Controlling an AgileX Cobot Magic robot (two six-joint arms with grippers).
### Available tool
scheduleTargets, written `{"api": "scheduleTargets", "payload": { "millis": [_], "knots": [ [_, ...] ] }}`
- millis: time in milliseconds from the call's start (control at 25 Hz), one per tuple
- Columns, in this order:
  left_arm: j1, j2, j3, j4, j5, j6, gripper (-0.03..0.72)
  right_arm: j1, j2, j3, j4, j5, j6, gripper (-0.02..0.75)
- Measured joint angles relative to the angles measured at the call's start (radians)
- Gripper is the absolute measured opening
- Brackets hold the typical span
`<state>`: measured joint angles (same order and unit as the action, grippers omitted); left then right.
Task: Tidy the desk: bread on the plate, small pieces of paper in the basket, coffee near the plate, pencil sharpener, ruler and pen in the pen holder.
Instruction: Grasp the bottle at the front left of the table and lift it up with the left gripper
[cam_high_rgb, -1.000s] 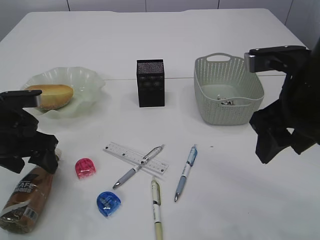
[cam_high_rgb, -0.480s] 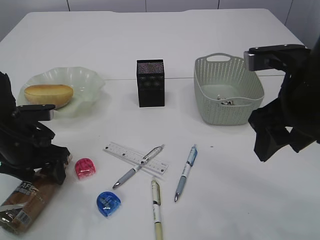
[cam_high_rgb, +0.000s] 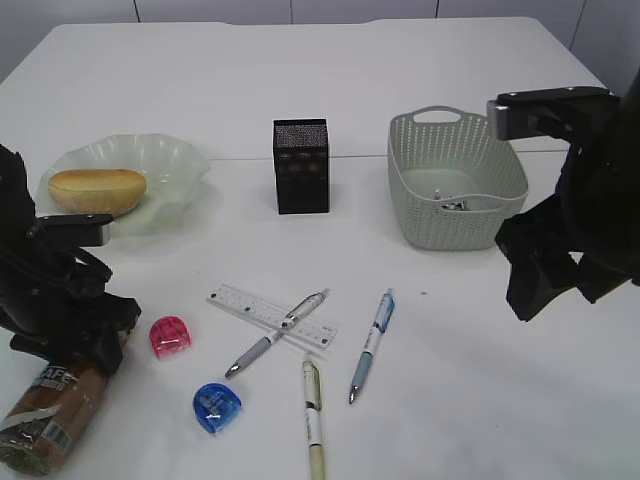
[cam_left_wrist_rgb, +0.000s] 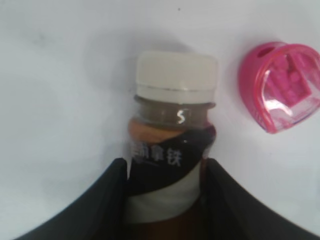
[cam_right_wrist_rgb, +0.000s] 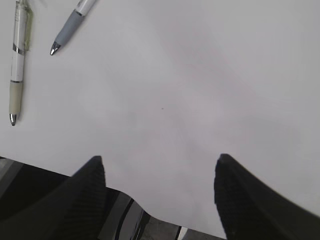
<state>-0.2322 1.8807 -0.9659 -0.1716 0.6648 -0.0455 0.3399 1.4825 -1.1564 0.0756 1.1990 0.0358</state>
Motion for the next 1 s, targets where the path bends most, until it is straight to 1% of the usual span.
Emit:
{"api": "scheduleTargets", "payload": {
  "millis": [360,640,720,800,1000],
  "knots": [
    [-0.002,0.000,-0.004,0.112,0.025,-0.002,0.328,0.000,0.000,0.000,-0.017,-0.002,0.000,0.499],
    [-0.002,-0.015,0.006,0.121,0.000,0.002,0.327,0.000,0.000,0.000,-0.017,-0.002,-0.001,0.499],
    [-0.002,-0.066,0.046,0.132,-0.078,0.009,0.326,0.000,0.000,0.000,-0.017,-0.002,-0.002,0.499],
    [-0.002,-0.162,0.101,0.134,-0.163,0.013,0.325,0.000,0.000,0.000,-0.017,-0.002,-0.002,0.499],
    [-0.002,-0.413,0.292,0.140,-0.392,0.024,0.323,0.000,0.000,0.000,-0.017,-0.010,-0.002,0.499]
  ]
}}
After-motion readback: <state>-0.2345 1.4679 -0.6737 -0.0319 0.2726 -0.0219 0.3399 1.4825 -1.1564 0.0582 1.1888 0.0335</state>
